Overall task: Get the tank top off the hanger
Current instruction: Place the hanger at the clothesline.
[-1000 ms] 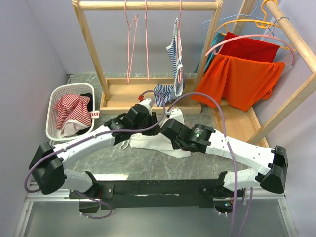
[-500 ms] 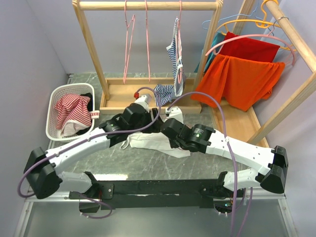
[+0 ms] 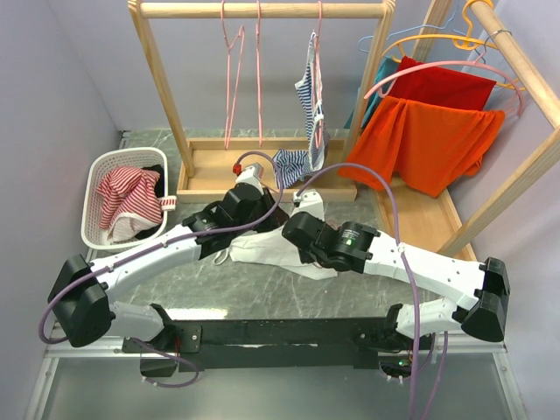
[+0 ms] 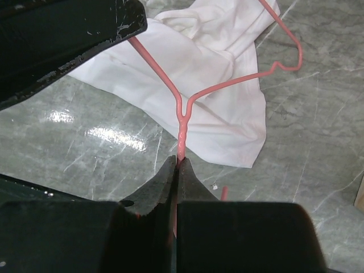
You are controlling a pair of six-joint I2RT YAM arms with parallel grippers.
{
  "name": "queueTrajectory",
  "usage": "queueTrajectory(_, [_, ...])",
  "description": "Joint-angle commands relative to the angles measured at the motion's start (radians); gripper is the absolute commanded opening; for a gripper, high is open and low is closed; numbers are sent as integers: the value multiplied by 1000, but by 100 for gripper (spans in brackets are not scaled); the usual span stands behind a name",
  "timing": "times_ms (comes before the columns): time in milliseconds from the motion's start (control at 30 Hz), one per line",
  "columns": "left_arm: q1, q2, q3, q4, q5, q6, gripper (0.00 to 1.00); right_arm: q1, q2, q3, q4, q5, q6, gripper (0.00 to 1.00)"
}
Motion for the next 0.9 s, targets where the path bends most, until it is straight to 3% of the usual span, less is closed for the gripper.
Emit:
queueTrajectory(0, [3, 7, 40, 31, -58, 6, 16, 38, -18, 0, 30, -39, 7, 0])
queueTrajectory(167, [1, 14, 46, 35, -49, 9, 1, 50, -8, 11, 31, -47, 10, 0])
queueTrajectory(300, [1, 21, 56, 37, -30, 30, 1, 62, 3, 25, 22, -41, 15, 0])
queueTrajectory(500, [1, -10, 69, 5, 16, 82, 1, 65, -11, 62, -33, -2, 24, 29])
queueTrajectory(600, [3, -47, 59, 2, 48, 116, 1, 65, -52, 79, -71, 28, 31, 59])
queueTrajectory(867, [1, -124, 85, -122, 117, 300, 1, 65, -202, 129, -229, 172, 61, 68])
